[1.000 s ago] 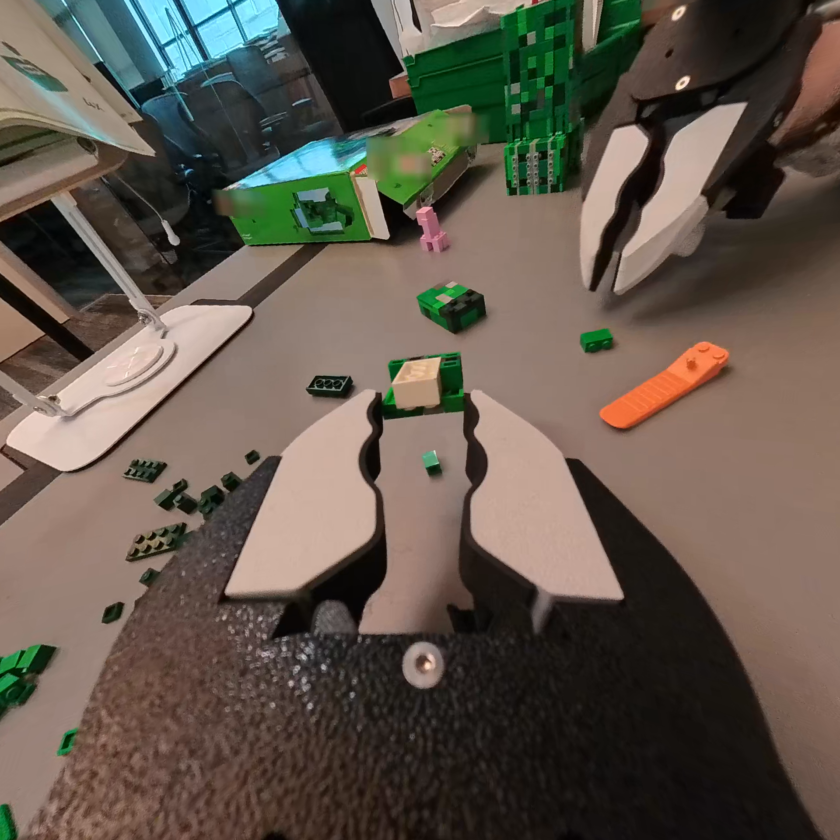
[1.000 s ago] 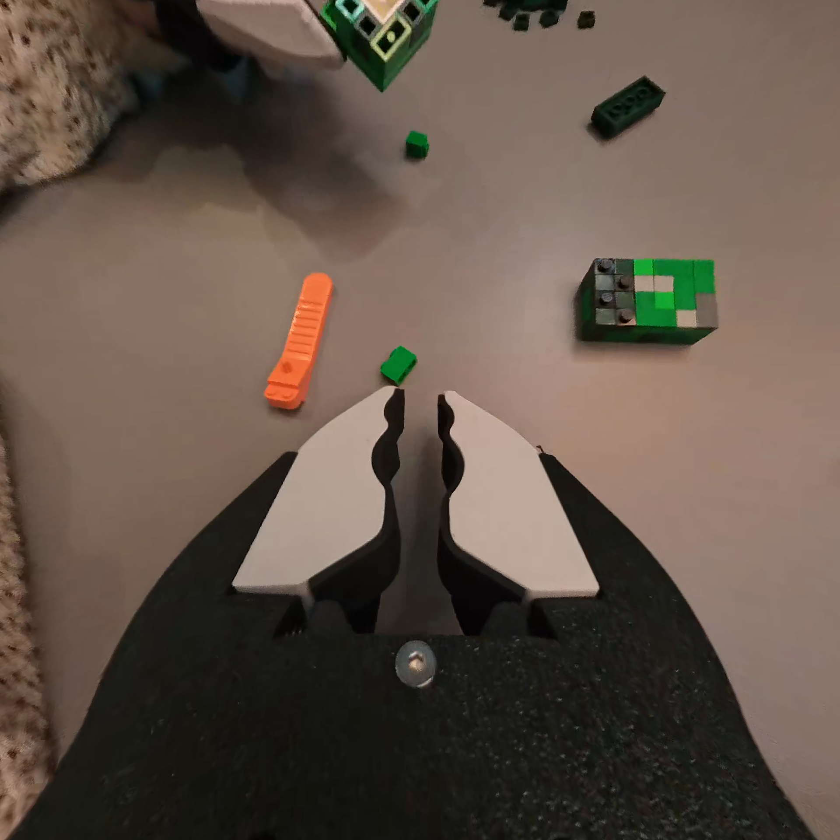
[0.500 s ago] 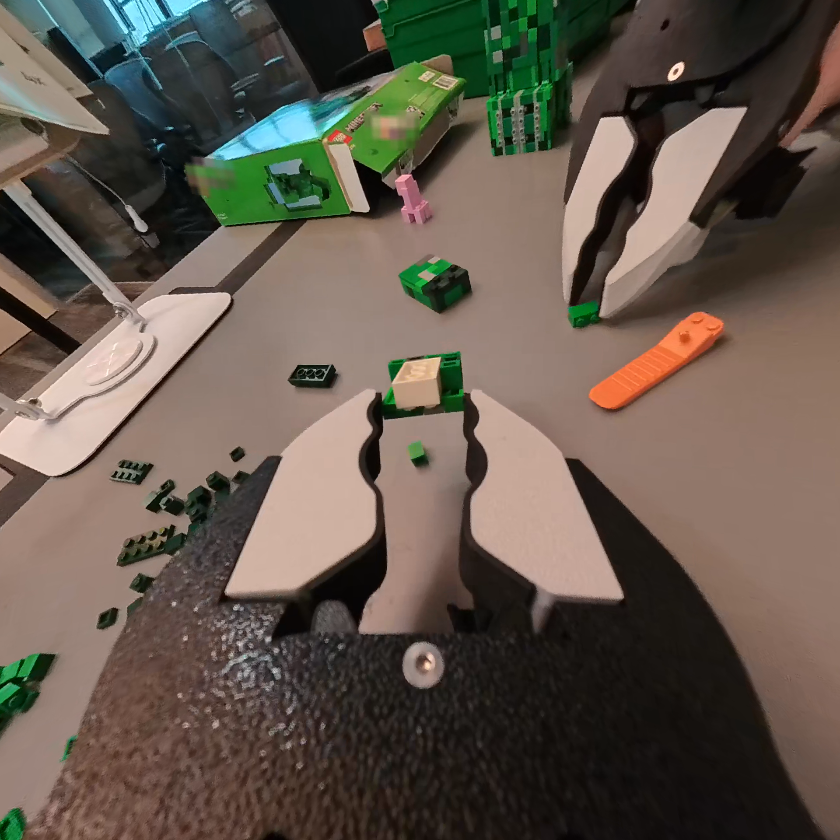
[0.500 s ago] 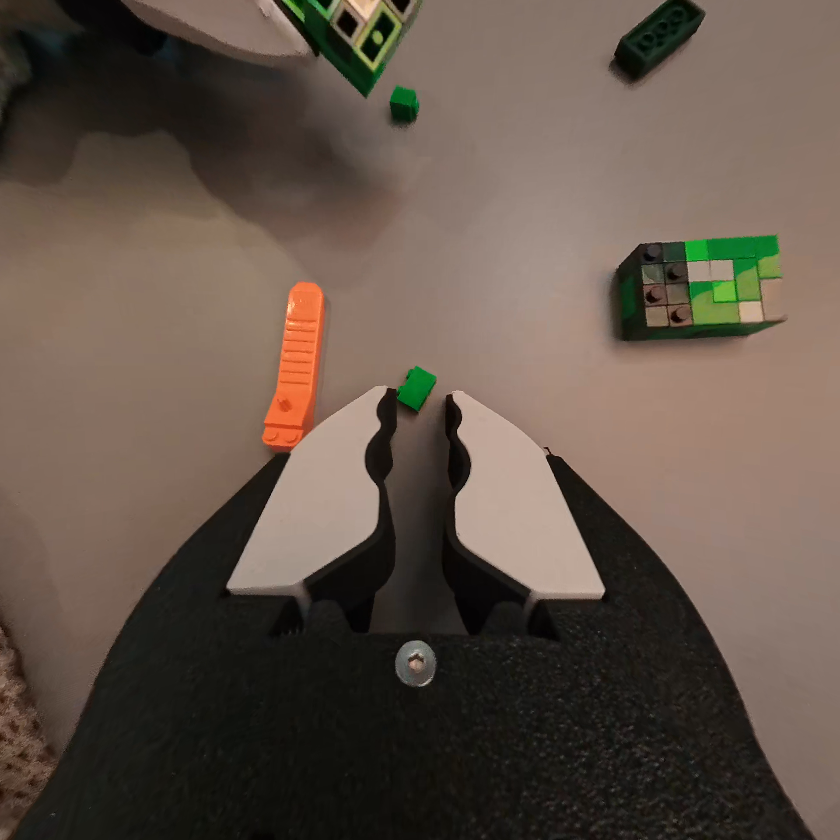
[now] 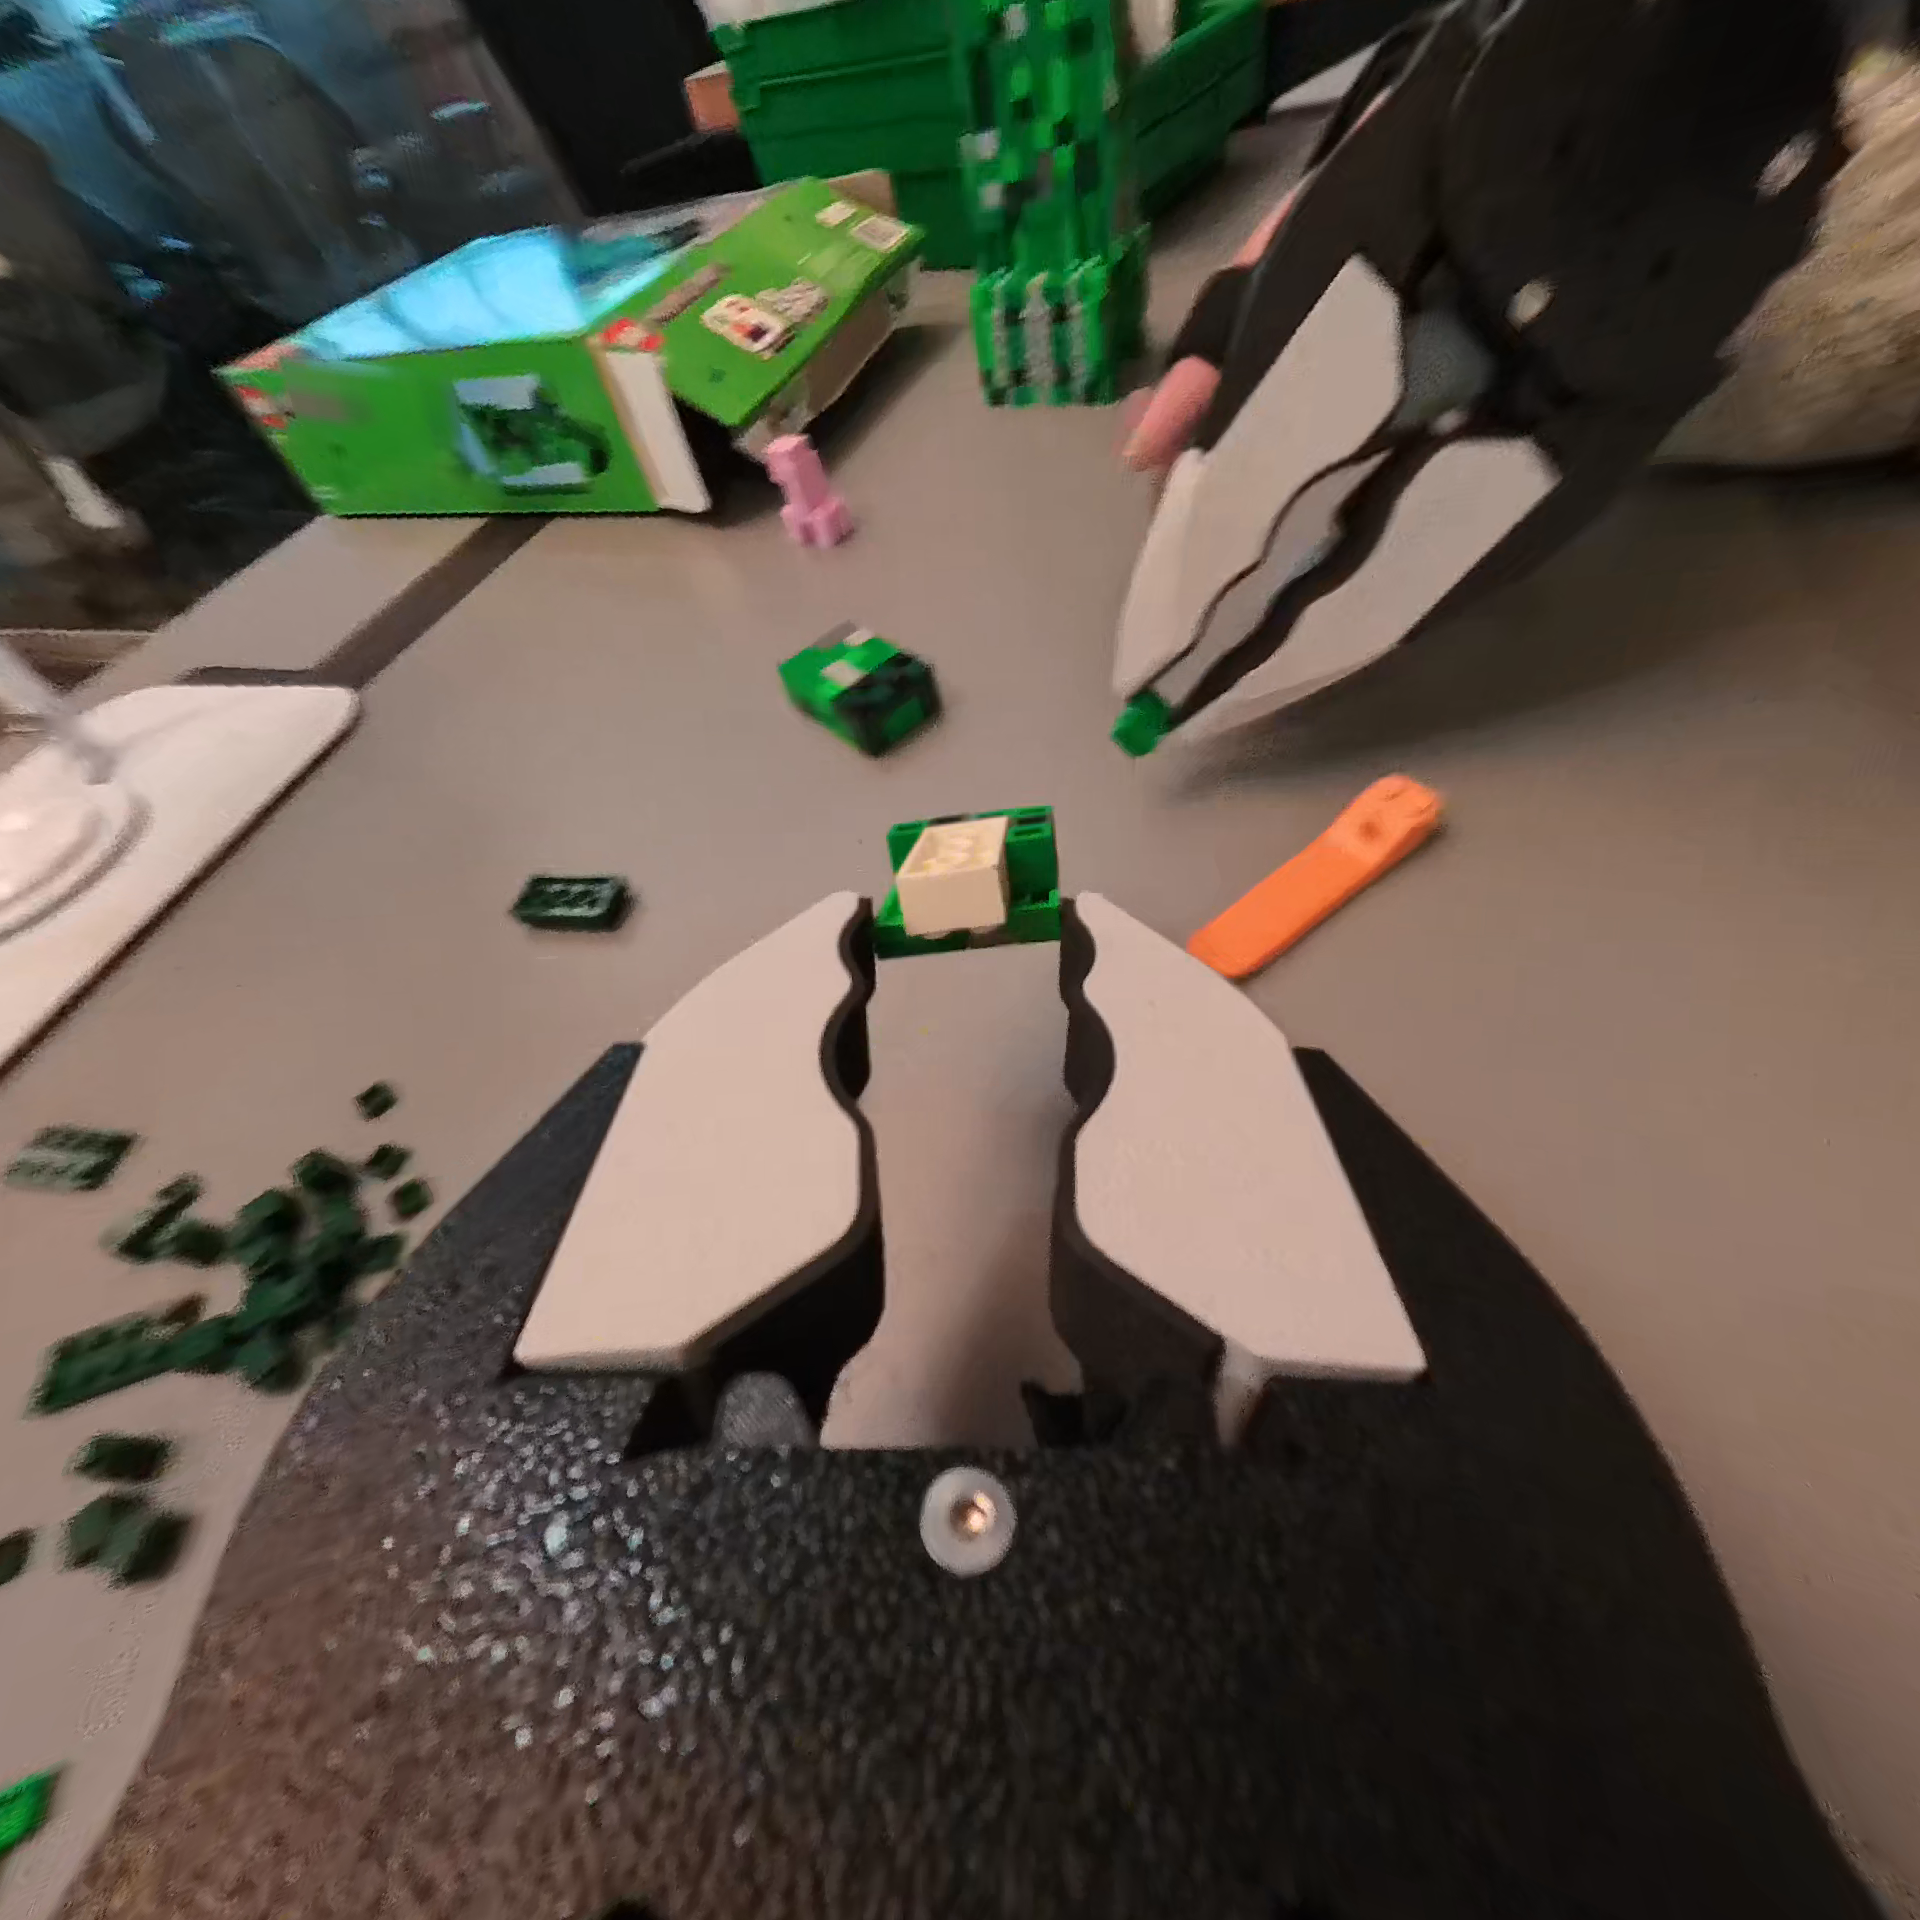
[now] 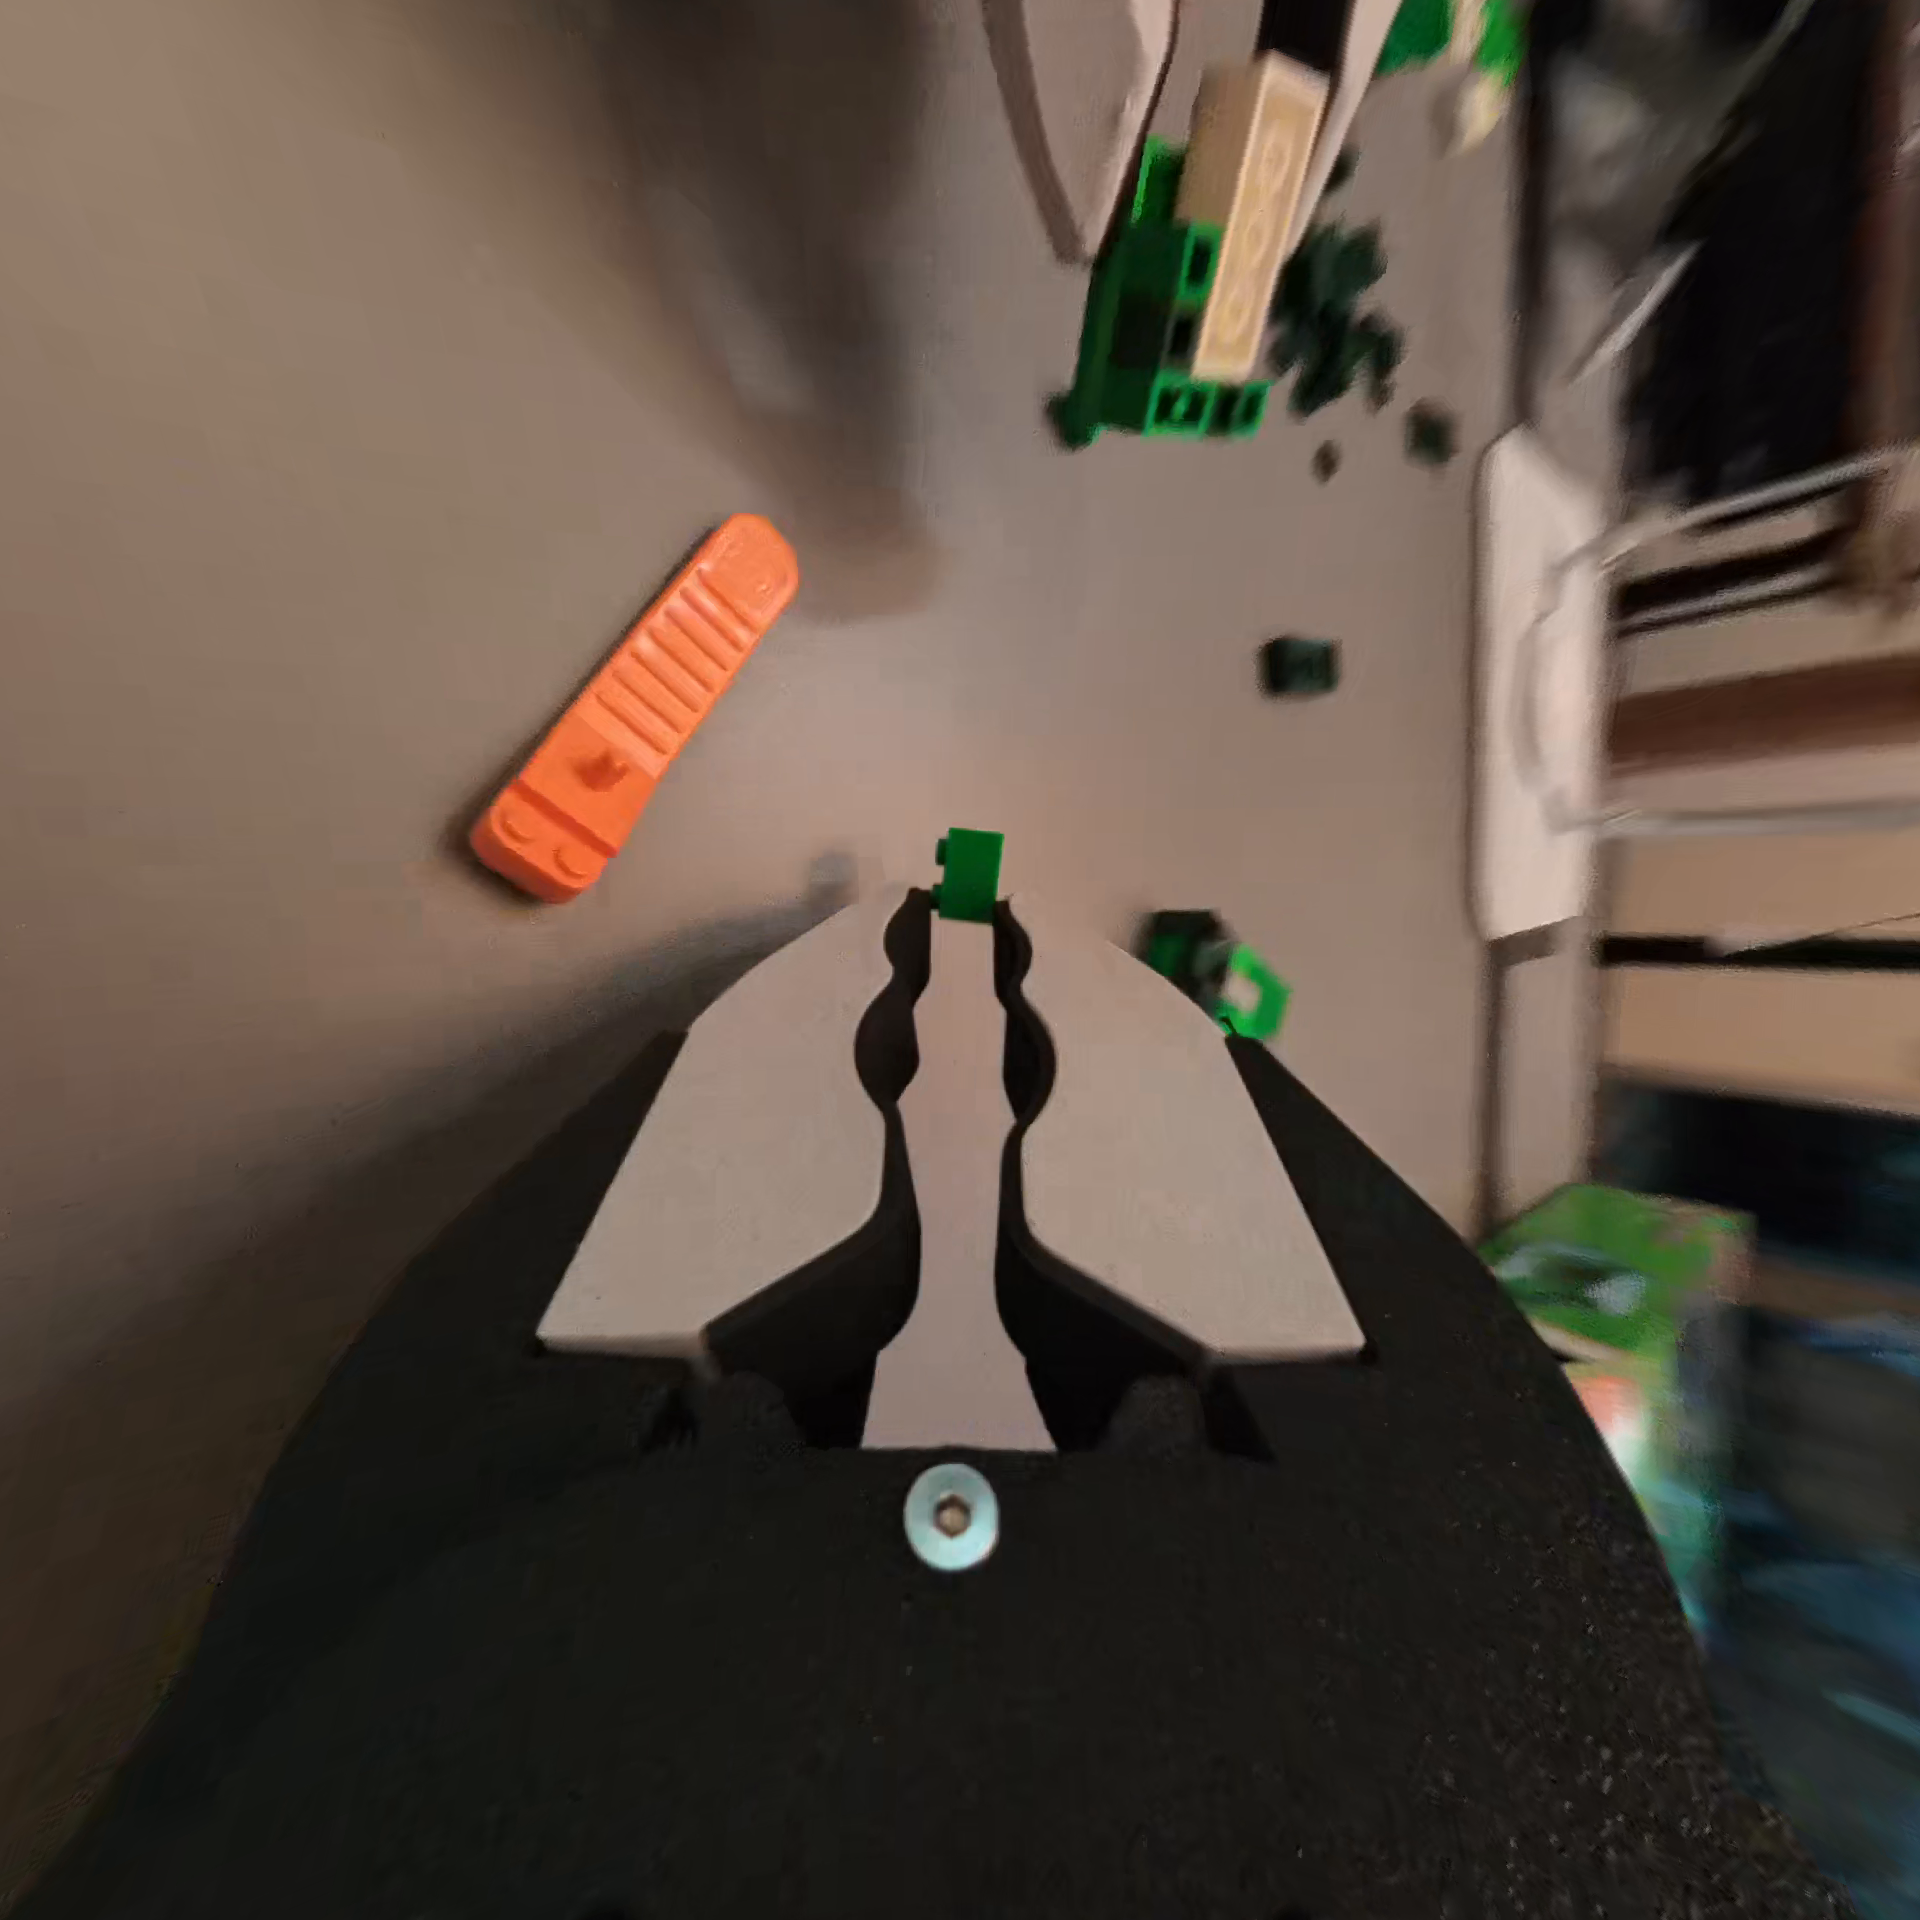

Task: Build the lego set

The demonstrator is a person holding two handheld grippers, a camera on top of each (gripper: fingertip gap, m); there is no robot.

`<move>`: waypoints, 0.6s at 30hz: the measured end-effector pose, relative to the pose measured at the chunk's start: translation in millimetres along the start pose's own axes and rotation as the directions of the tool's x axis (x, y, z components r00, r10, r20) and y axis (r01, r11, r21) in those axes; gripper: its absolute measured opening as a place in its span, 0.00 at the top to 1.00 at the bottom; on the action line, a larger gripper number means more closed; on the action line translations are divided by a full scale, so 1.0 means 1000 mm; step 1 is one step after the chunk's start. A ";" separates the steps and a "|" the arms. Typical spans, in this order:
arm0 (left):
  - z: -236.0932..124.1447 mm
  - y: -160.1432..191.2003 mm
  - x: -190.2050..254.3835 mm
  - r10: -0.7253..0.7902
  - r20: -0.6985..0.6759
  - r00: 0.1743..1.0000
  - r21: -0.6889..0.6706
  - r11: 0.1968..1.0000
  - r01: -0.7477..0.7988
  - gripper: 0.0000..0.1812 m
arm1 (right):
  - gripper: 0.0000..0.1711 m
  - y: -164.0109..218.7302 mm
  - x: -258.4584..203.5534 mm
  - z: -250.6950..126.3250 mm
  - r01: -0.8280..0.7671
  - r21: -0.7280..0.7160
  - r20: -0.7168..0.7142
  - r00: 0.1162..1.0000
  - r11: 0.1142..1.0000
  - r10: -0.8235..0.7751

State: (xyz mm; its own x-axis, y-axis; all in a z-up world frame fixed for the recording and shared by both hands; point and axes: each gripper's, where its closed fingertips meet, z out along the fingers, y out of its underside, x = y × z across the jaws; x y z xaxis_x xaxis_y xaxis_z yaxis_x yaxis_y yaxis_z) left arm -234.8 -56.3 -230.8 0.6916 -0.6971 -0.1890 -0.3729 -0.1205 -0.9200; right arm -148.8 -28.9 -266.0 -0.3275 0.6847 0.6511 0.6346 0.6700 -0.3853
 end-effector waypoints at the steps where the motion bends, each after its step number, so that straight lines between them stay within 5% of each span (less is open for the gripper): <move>1: 0.001 -0.004 0.008 -0.030 -0.051 0.998 0.007 1.000 0.030 0.81 | 0.93 -0.004 0.004 -0.002 0.073 0.020 -0.053 0.996 0.997 -0.071; 7: 0.008 0.004 0.023 -0.051 -0.115 0.992 -0.068 0.997 0.044 0.81 | 0.94 -0.014 0.003 -0.005 0.444 0.019 -0.213 0.877 0.896 -0.430; 18: 0.009 0.006 0.022 -0.052 -0.114 0.992 -0.070 0.997 0.044 0.81 | 0.94 0.003 -0.015 0.001 0.784 -0.068 -0.108 0.610 0.618 -0.785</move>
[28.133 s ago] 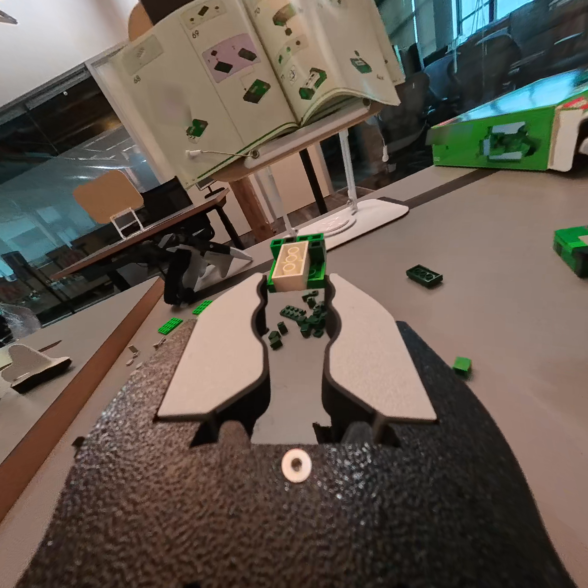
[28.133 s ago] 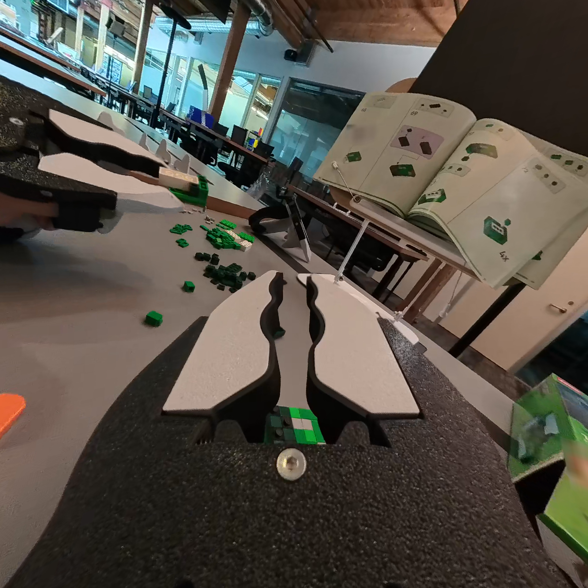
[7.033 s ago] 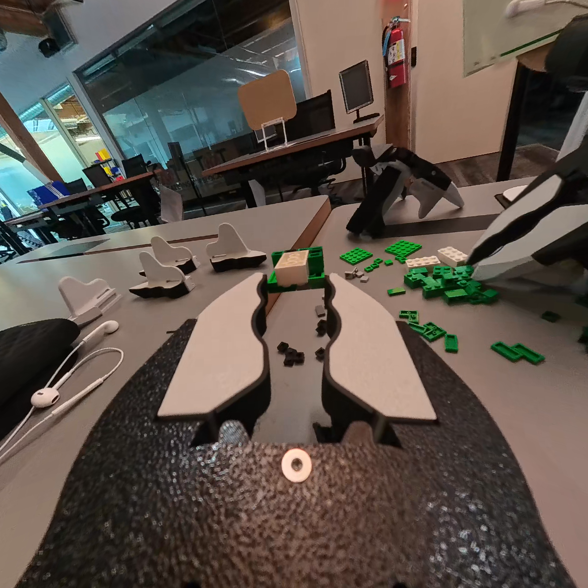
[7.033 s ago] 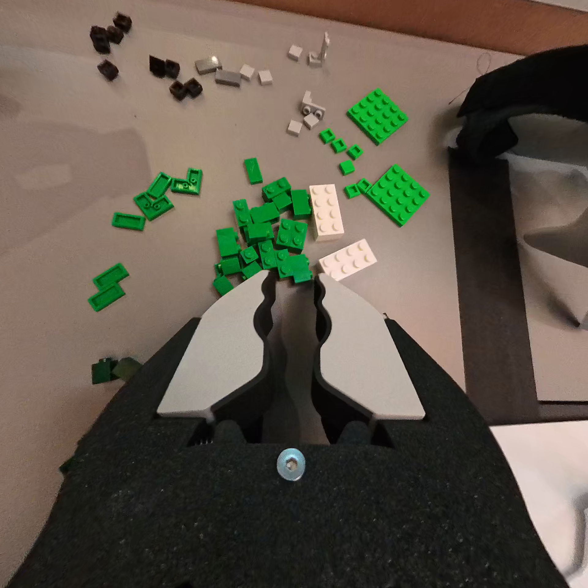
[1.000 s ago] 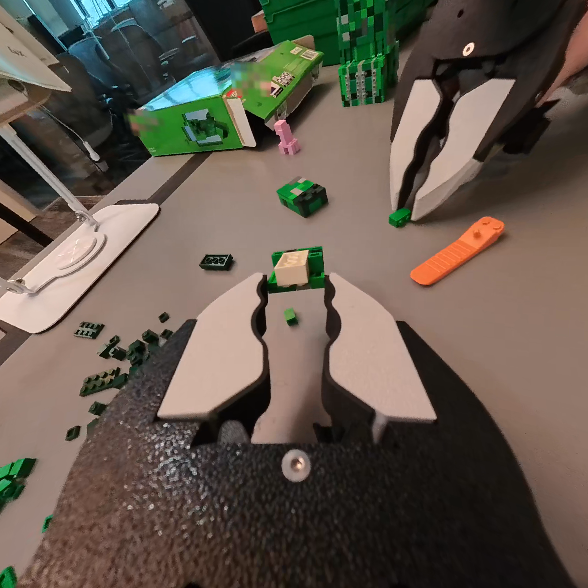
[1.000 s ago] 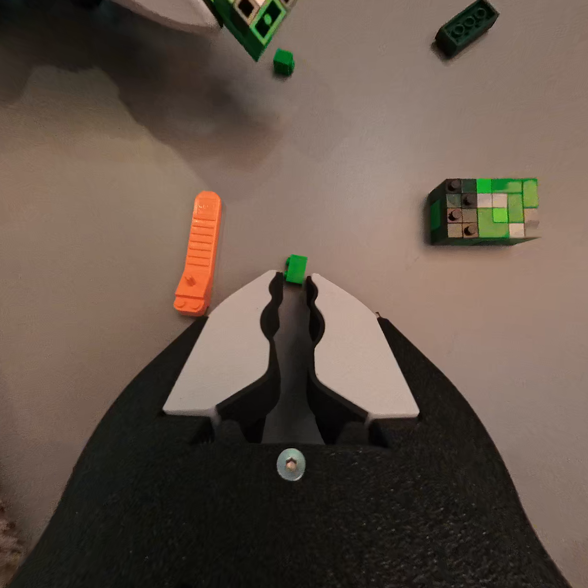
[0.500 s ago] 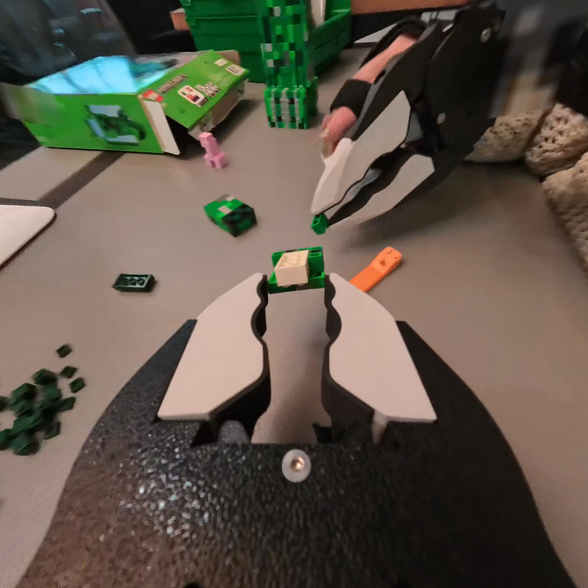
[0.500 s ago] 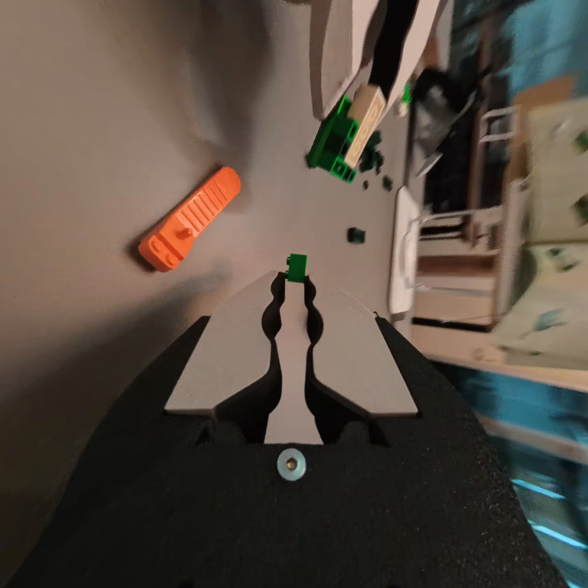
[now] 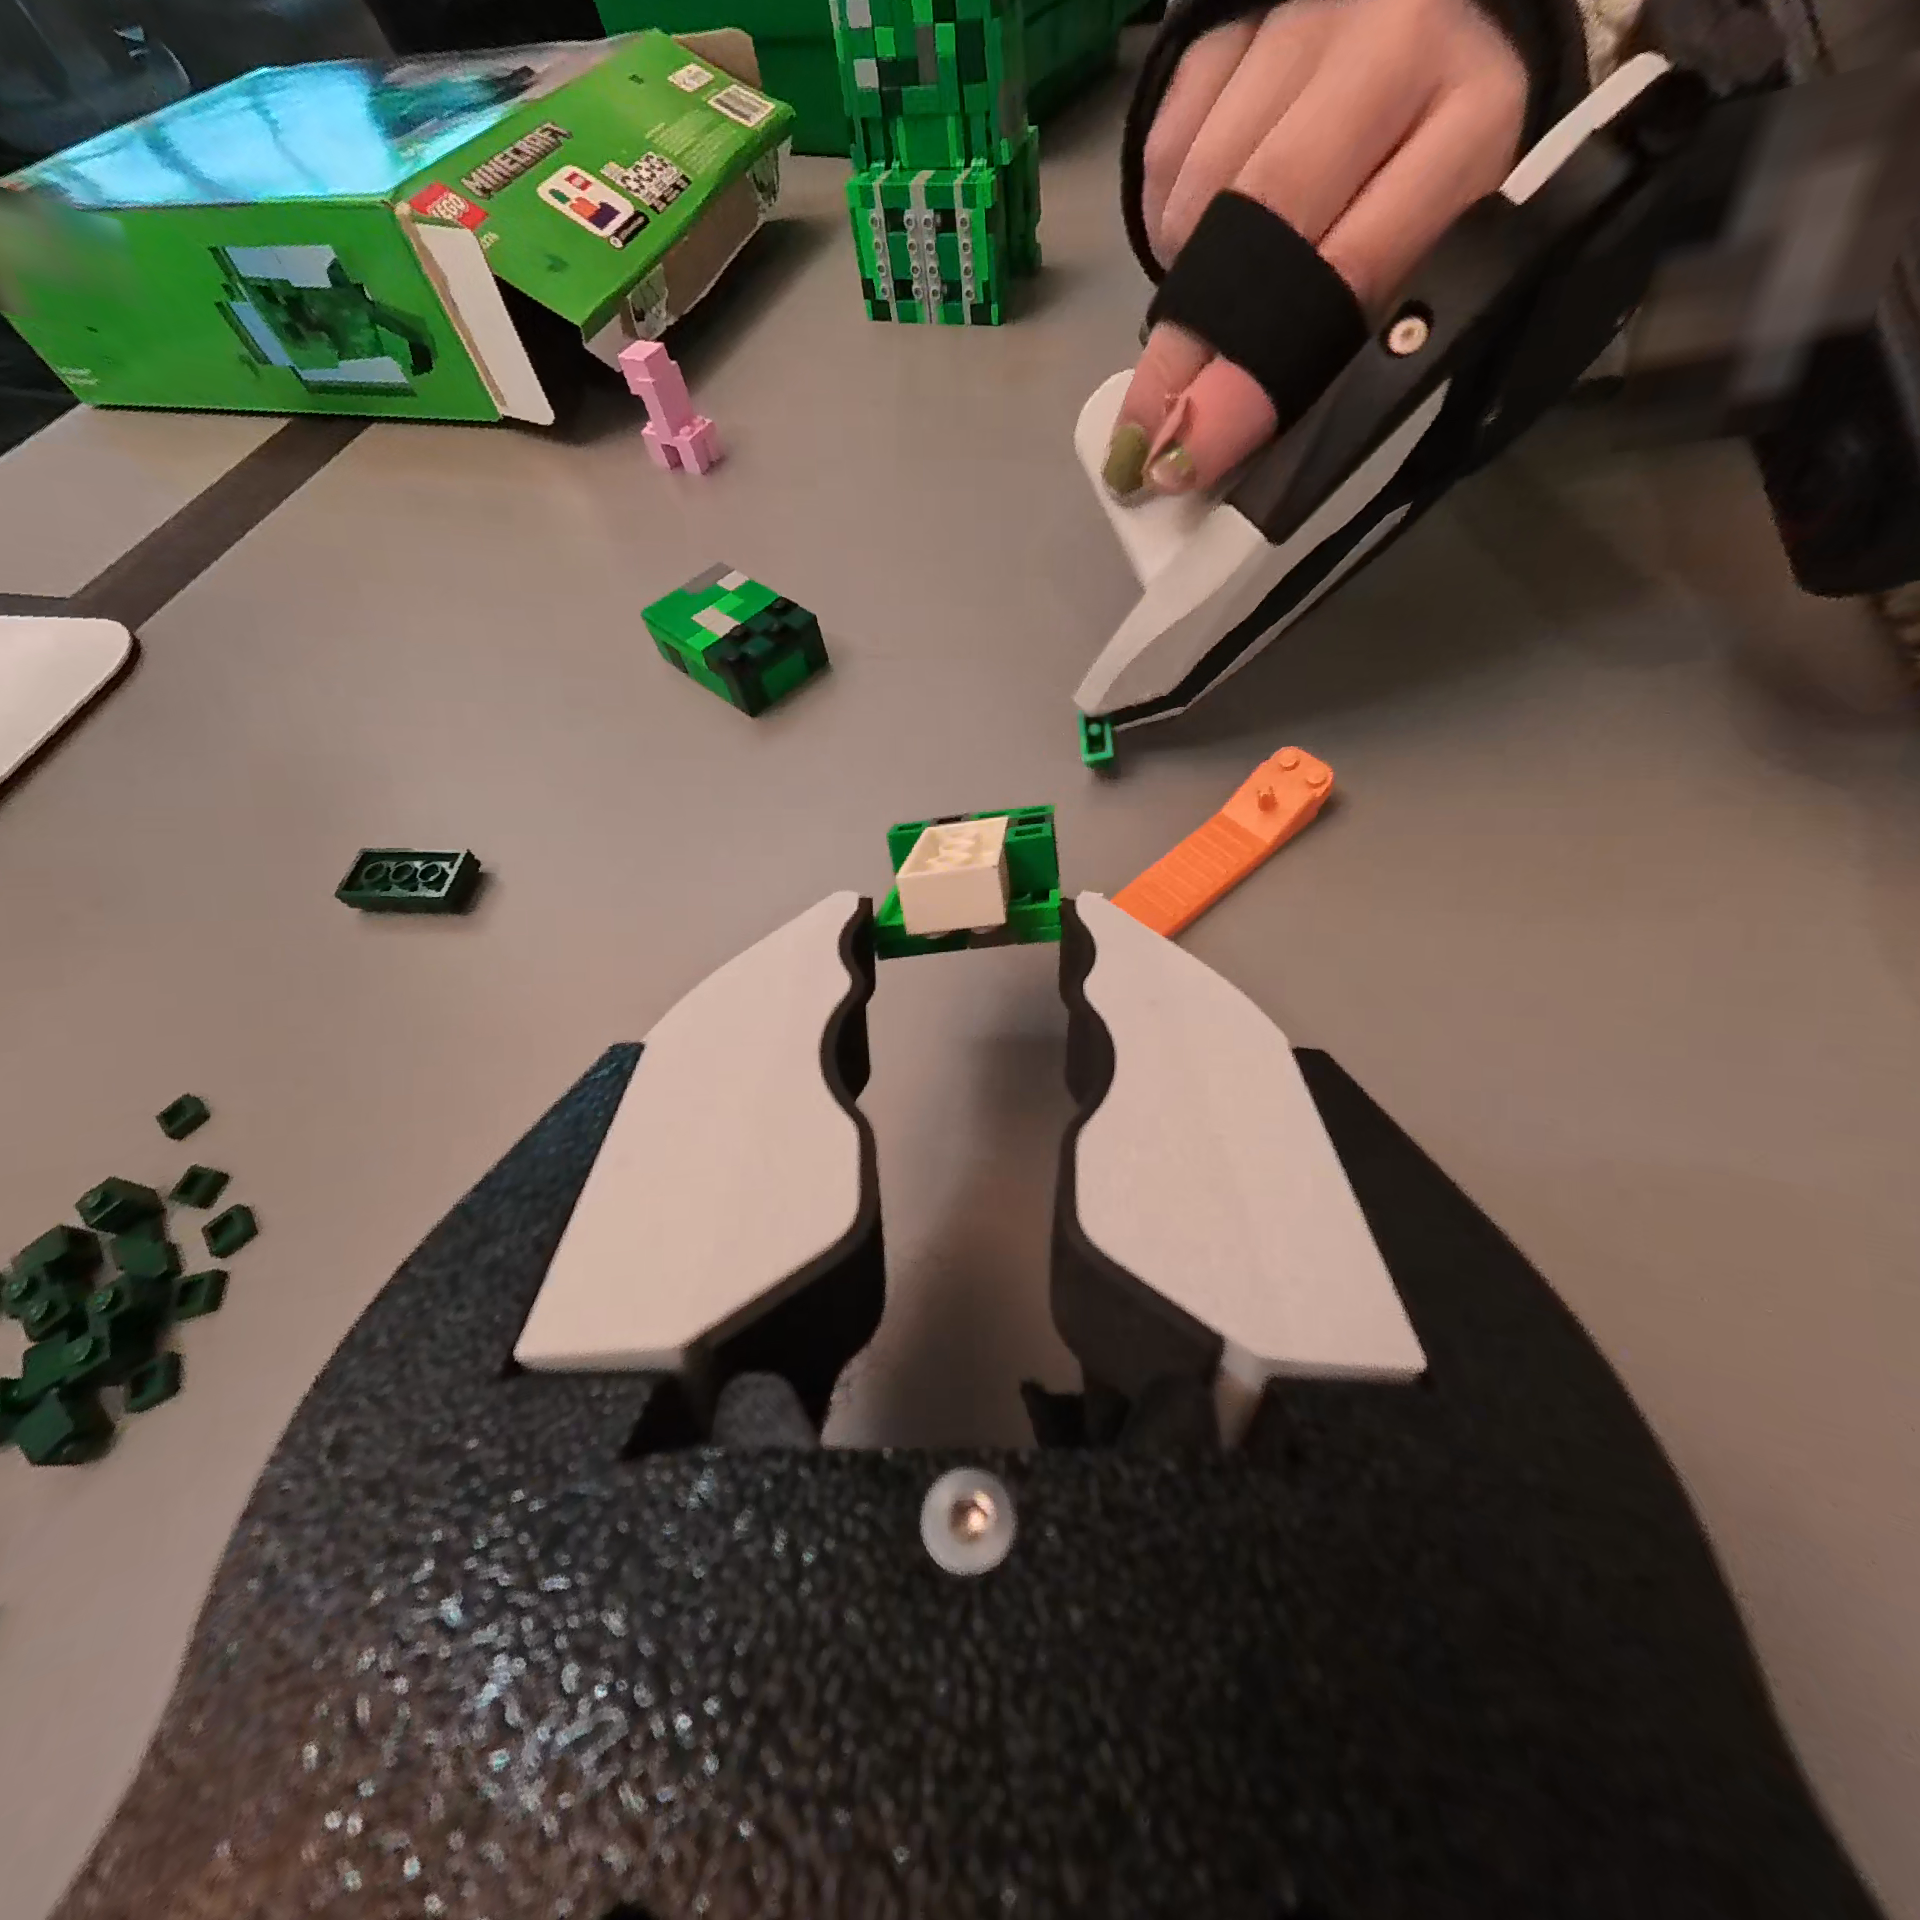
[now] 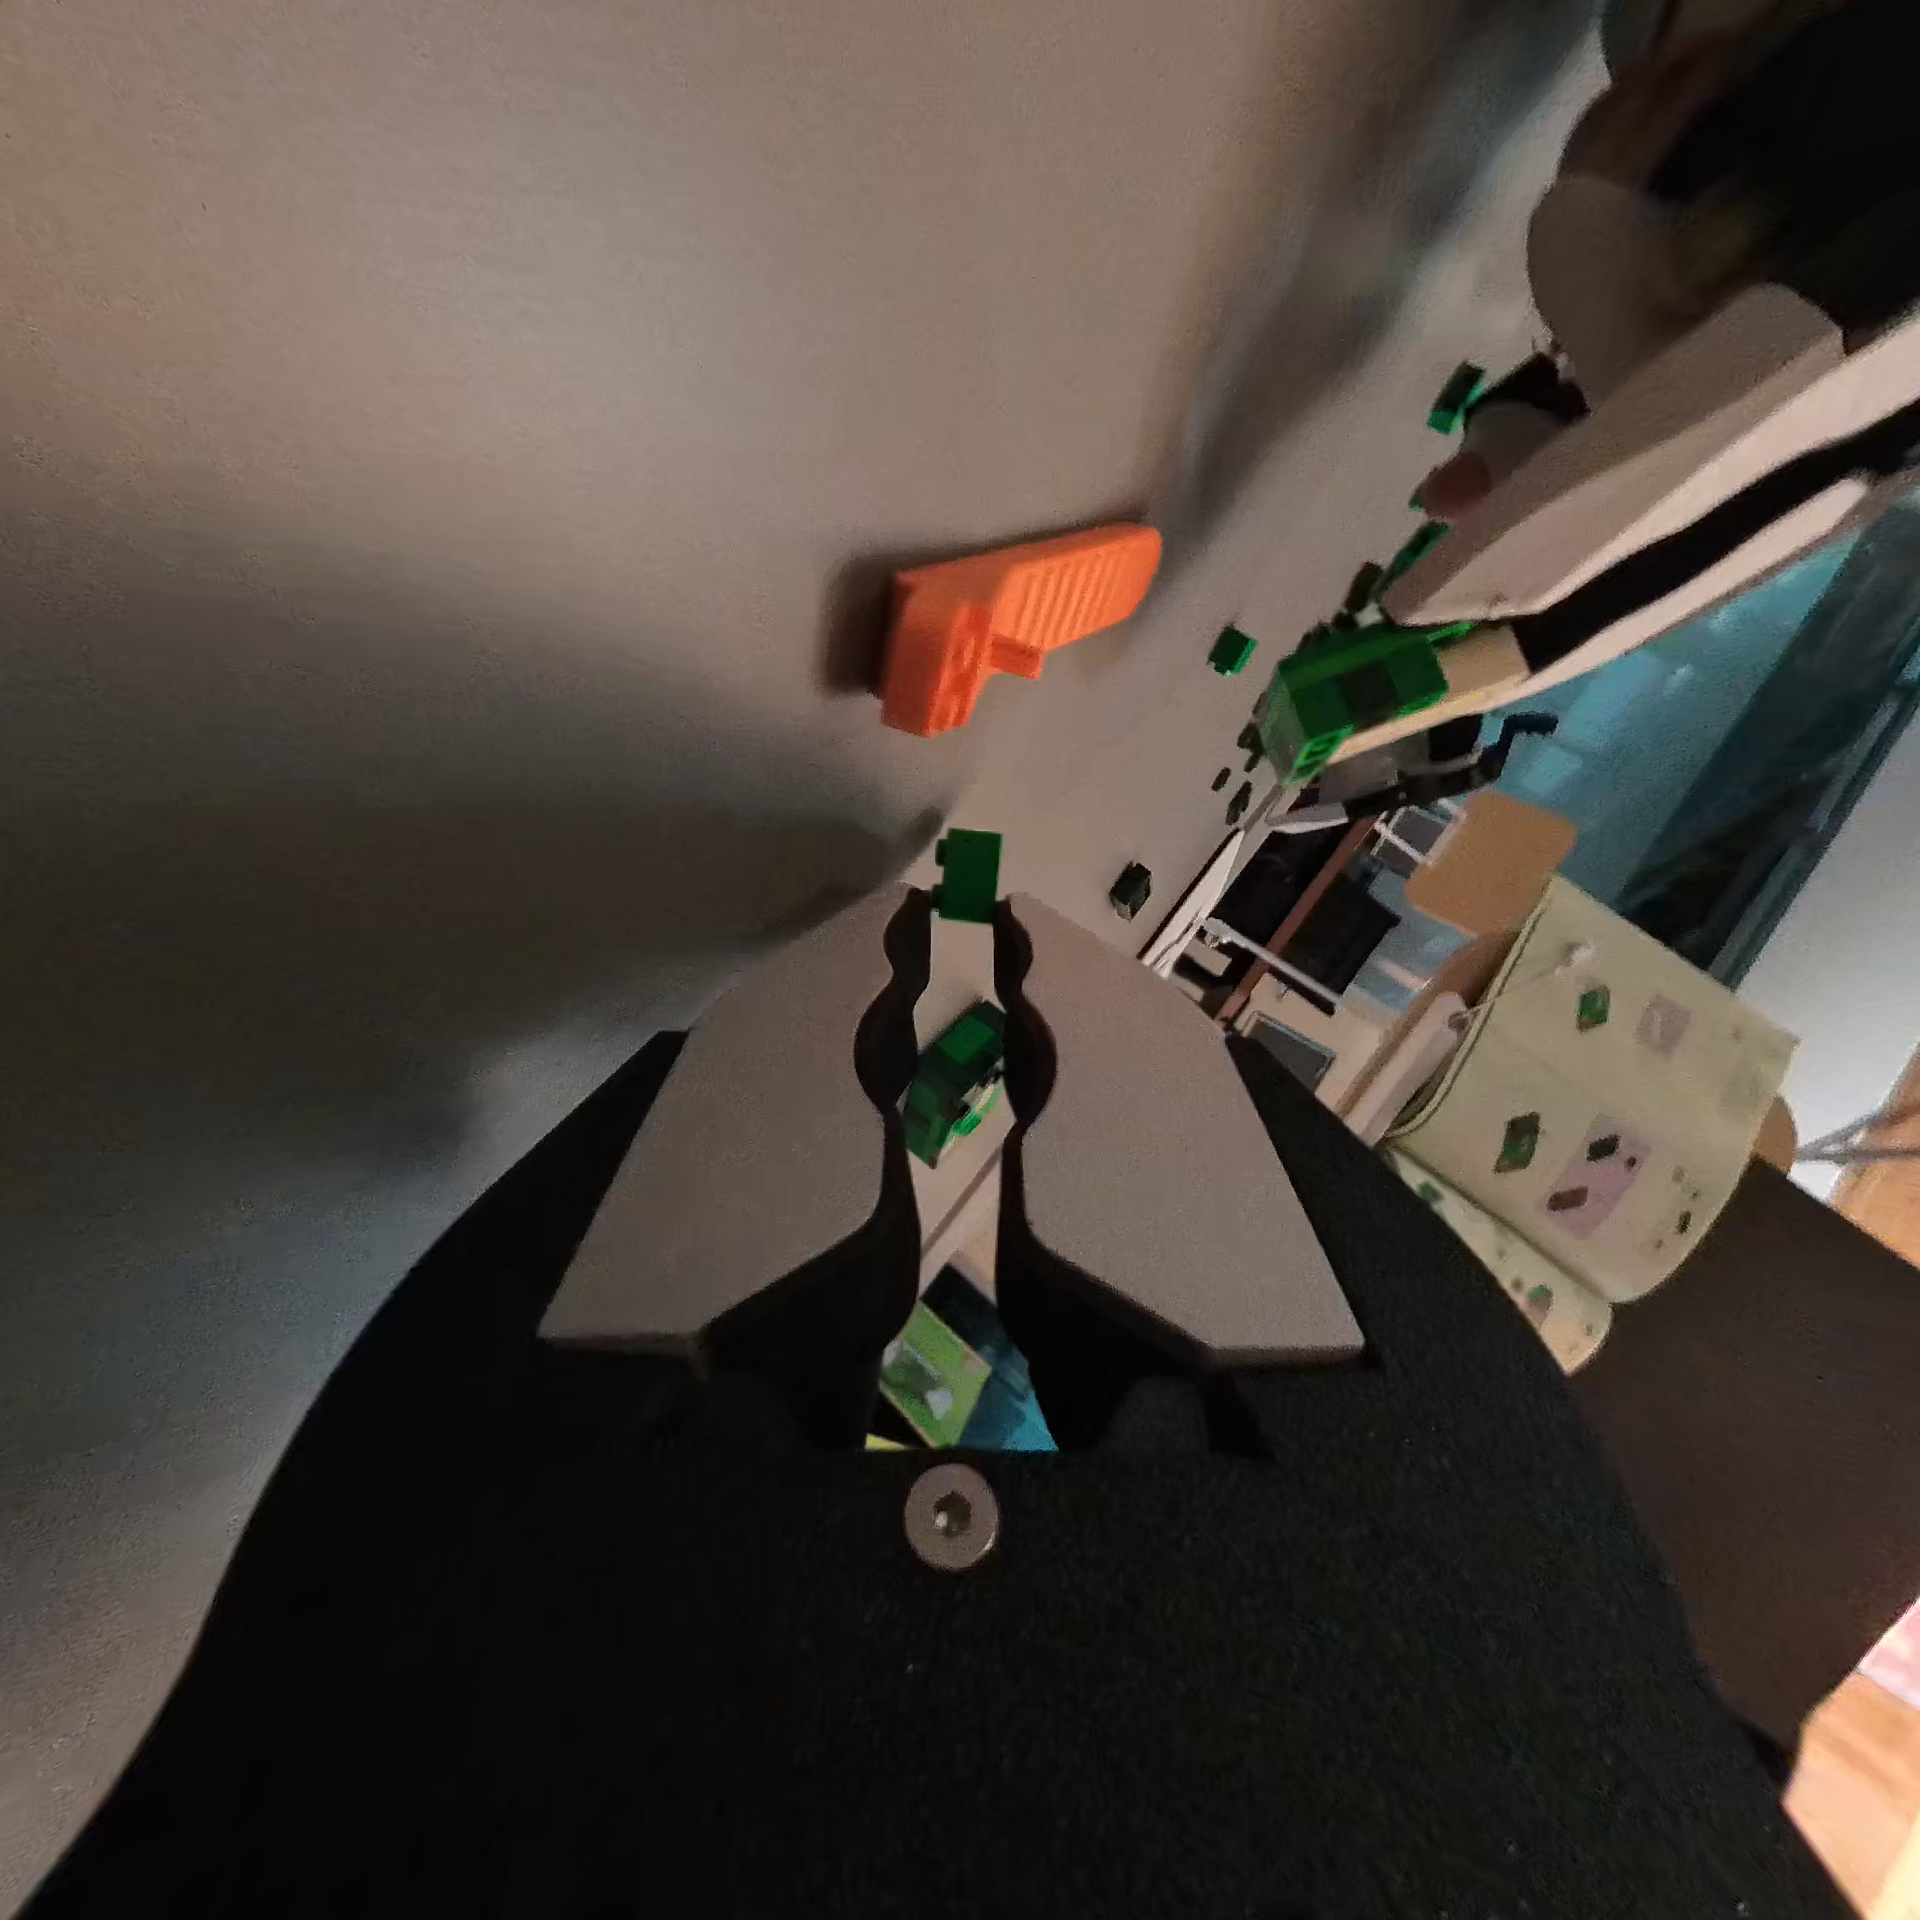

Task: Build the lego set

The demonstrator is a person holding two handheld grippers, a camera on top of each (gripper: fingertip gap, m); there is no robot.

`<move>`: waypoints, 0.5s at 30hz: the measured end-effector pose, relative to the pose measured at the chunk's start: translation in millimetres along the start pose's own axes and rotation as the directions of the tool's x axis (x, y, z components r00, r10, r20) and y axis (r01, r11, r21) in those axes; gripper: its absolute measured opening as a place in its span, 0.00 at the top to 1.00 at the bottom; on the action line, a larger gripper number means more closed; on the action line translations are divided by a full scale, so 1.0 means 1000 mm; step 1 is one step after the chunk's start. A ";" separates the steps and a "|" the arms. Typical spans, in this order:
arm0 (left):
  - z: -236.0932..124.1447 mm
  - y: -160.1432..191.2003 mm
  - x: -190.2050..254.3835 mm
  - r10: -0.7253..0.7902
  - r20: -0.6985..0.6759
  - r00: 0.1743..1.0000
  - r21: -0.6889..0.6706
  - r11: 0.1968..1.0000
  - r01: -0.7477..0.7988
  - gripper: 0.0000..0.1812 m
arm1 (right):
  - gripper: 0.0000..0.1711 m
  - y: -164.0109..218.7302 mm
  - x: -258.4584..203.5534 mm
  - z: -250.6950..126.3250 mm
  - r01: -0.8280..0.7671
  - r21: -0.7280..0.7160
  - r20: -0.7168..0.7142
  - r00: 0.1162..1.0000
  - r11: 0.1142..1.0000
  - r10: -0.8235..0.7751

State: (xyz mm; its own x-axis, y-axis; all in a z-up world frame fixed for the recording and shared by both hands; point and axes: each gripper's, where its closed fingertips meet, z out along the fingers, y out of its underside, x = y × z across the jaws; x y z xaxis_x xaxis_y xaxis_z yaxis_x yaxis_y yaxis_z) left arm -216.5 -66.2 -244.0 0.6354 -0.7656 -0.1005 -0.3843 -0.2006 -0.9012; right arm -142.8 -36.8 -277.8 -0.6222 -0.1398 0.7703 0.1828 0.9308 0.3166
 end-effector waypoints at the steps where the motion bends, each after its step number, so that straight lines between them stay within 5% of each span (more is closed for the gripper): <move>1: 0.000 0.000 0.000 0.002 0.002 1.000 0.000 1.000 -0.002 0.81 | 0.94 -0.001 0.000 0.000 0.021 0.005 0.001 1.000 1.000 -0.021; 15: -0.001 0.001 0.000 0.003 0.001 1.000 -0.006 1.000 -0.003 0.81 | 0.87 -0.004 -0.003 -0.009 0.045 0.073 0.035 0.998 0.996 -0.048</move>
